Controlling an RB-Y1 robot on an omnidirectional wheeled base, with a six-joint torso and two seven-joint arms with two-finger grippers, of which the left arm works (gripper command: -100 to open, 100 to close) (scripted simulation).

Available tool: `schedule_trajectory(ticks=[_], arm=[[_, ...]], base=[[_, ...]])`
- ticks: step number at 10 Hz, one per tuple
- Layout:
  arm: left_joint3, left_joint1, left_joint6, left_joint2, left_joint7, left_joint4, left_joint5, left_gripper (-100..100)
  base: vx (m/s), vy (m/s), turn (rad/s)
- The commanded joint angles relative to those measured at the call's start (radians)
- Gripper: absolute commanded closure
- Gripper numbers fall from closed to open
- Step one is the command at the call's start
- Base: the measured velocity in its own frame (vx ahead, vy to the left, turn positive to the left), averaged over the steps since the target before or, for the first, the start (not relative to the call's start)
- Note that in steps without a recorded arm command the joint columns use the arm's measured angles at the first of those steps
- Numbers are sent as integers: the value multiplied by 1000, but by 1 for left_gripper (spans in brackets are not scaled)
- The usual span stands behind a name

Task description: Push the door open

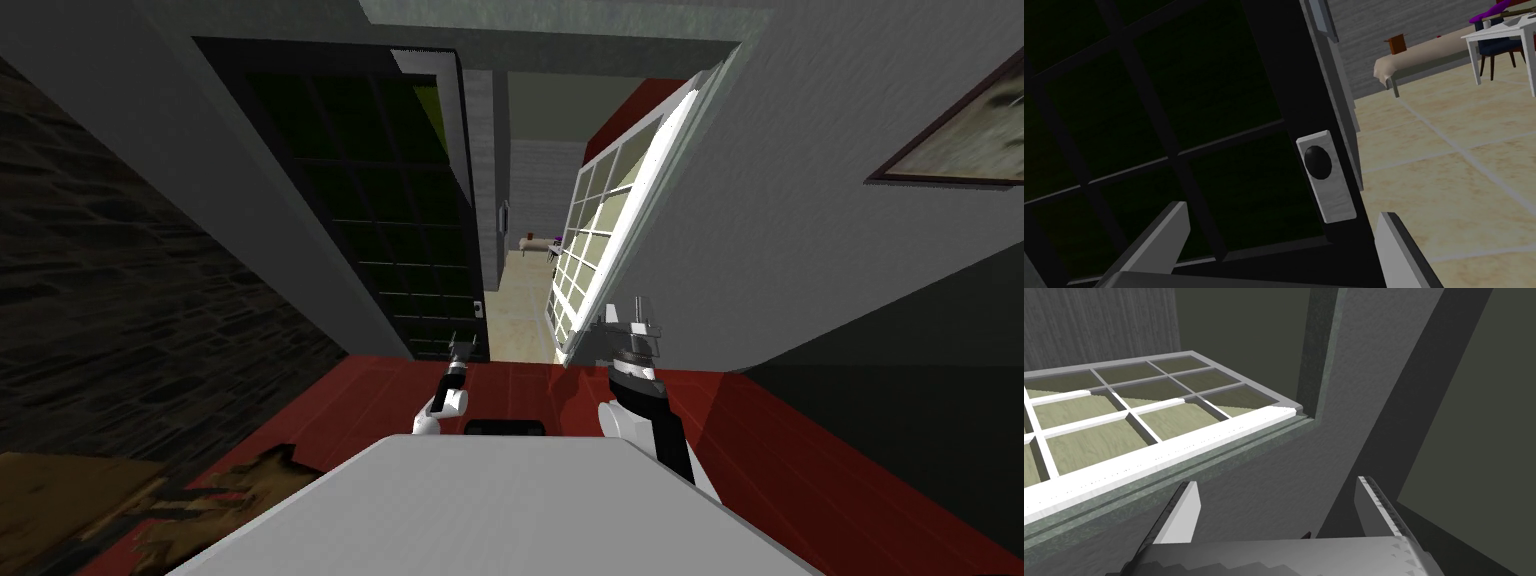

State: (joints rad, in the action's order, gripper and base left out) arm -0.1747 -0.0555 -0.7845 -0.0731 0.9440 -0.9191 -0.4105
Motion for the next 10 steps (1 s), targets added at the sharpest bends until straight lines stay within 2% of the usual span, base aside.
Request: schedule_trajectory(ticks=[1, 2, 5, 6, 8, 9, 10], arm=[[-8, -26, -18, 6, 36, 50, -19, -100], [-8, -26, -18, 6, 36, 54, -19, -100], [-22, -64, -46, 14, 96, 139, -51, -100], [-22, -64, -46, 14, 96, 139, -51, -100], [-31, -88, -64, 20, 135, 195, -71, -100], [-31, -88, -64, 20, 135, 195, -71, -100], [-35, -99, -73, 23, 152, 220, -80, -100]], base=[[85, 85, -91], [53, 52, -37], [50, 50, -81], [34, 48, -33], [52, 60, -72], [42, 51, -35], [38, 34, -39]])
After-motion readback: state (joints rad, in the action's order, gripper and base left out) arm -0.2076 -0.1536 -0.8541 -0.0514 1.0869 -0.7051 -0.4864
